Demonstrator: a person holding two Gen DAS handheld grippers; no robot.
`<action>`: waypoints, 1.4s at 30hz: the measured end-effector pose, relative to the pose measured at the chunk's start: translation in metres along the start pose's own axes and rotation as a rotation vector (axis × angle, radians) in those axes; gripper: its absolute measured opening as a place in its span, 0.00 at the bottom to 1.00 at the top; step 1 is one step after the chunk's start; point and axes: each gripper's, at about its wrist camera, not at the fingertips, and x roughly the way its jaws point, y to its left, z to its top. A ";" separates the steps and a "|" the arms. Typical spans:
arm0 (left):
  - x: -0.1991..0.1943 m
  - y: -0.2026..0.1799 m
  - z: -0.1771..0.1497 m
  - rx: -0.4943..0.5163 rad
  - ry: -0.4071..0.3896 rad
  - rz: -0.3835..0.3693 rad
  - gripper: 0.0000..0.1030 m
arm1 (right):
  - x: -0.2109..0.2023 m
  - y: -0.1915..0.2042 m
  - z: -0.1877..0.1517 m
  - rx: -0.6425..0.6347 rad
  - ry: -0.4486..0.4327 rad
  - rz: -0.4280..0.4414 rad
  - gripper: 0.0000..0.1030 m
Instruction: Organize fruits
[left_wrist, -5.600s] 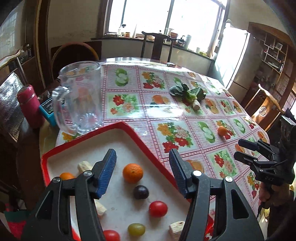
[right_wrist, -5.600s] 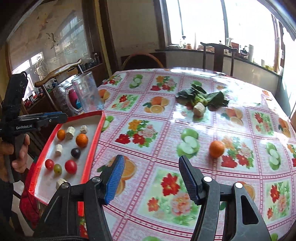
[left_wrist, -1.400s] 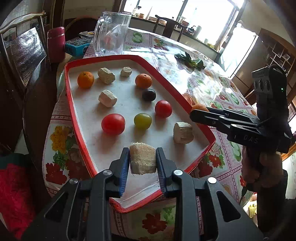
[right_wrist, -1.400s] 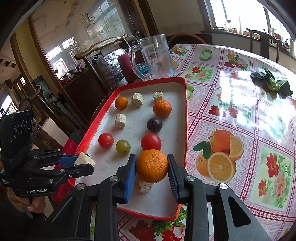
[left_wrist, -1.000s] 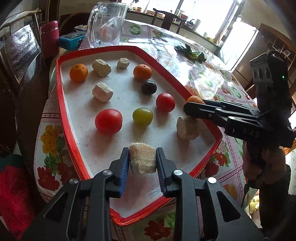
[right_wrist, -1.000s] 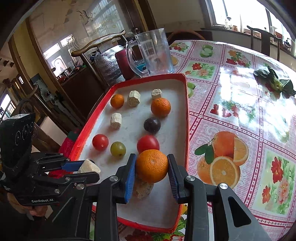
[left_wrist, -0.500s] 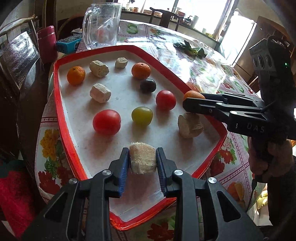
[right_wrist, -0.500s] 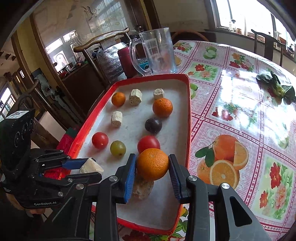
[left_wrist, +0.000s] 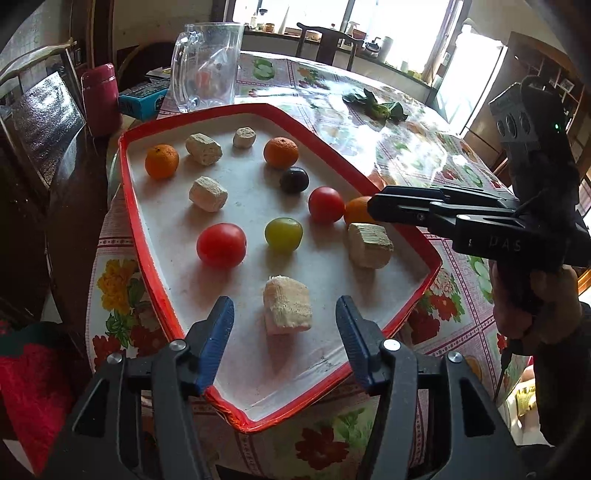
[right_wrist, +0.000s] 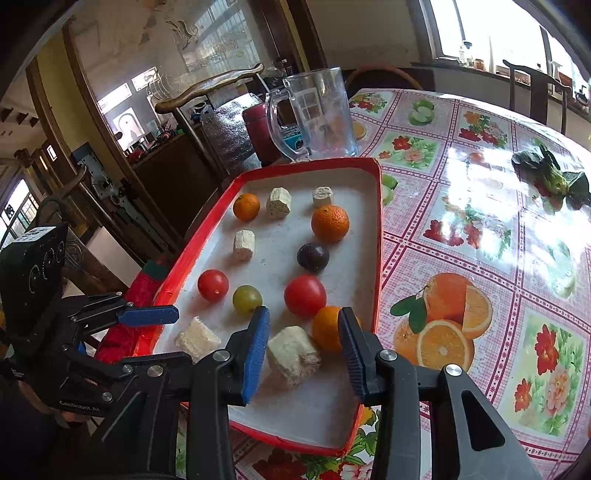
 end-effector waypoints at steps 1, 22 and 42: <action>-0.003 0.001 0.000 0.000 -0.007 0.001 0.60 | -0.004 0.001 0.001 -0.014 -0.005 0.004 0.42; -0.055 -0.018 -0.008 0.207 -0.128 0.110 0.80 | -0.057 0.020 -0.006 -0.441 -0.003 0.051 0.84; -0.056 -0.028 -0.014 0.252 -0.156 0.191 0.81 | -0.048 0.032 -0.025 -0.581 0.029 0.081 0.85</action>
